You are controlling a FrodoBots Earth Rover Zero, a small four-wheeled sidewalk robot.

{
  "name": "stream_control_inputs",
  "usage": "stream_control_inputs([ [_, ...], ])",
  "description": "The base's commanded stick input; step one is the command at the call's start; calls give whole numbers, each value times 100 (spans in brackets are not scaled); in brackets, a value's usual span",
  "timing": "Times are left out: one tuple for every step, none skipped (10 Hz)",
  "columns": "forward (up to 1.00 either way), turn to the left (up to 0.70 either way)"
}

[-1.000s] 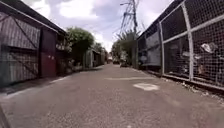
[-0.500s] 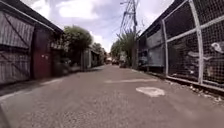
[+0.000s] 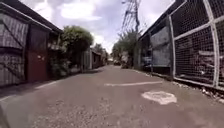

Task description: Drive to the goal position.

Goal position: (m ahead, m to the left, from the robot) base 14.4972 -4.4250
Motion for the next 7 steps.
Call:
stream_control_inputs([
  [70, 0],
  [70, 0],
  [70, 0],
  [70, 0],
  [70, 0],
  [70, 0],
  [70, 0],
])
